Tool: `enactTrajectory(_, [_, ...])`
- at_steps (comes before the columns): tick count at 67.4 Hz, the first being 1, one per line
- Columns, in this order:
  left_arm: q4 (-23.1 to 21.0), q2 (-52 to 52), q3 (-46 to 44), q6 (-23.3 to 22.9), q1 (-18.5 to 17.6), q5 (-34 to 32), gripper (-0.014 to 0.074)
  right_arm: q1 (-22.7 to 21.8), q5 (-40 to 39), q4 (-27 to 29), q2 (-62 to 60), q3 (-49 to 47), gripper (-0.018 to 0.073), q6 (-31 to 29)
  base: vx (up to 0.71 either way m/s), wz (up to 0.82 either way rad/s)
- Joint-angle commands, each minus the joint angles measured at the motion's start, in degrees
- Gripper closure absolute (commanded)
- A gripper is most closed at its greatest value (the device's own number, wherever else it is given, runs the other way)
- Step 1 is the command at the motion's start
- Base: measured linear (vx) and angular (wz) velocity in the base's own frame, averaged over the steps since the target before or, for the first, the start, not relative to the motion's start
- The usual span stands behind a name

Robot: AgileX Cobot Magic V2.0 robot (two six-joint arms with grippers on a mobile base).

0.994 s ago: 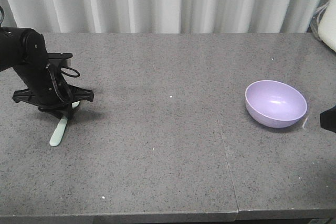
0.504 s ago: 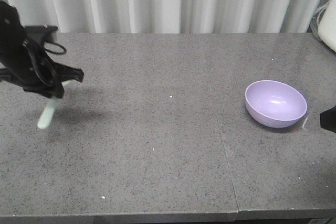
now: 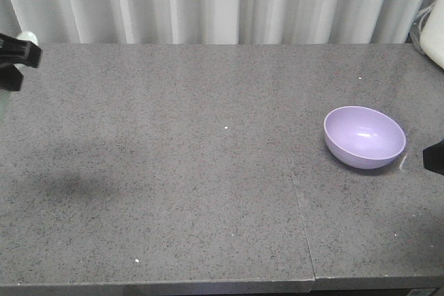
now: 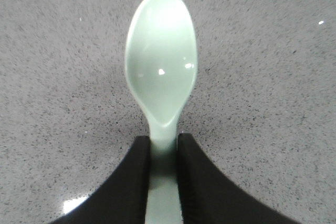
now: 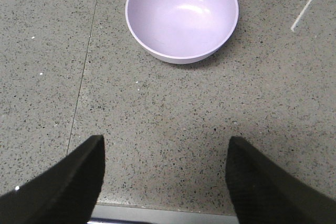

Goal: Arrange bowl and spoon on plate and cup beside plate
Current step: 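Close the left gripper on the spoon handle and lift it, then lower the right gripper onto the lavender bowl rim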

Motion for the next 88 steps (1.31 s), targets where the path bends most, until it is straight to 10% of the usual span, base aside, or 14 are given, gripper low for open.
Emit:
enactTrajectory(1, [-0.24, -4.61, -1.60, 0.71, -0.25, -0.22, 0.0603, -0.21, -3.06, -0.51, -0.40, -1.88, 0.0069, -0.33, 0.00, 0.00])
enactTrajectory(35, [-0.65, -10.69, -1.60, 0.71, -0.25, -0.22, 0.0603, -0.21, -8.13, -1.00, 0.17, -1.88, 0.0069, 0.12, 0.00, 0.00])
enactTrajectory(58, [-0.65, -10.69, -1.60, 0.71, -0.25, -0.22, 0.0603, -0.27, -17.05, -13.29, 9.89, -2.18, 0.0069, 8.22, 0.00, 0.00])
enactTrajectory(88, [-0.65, -10.69, -1.60, 0.71, -0.25, -0.22, 0.0603, -4.83, -17.53, -16.16, 31.59, -17.85, 0.0069, 8.89, 0.00, 0.00])
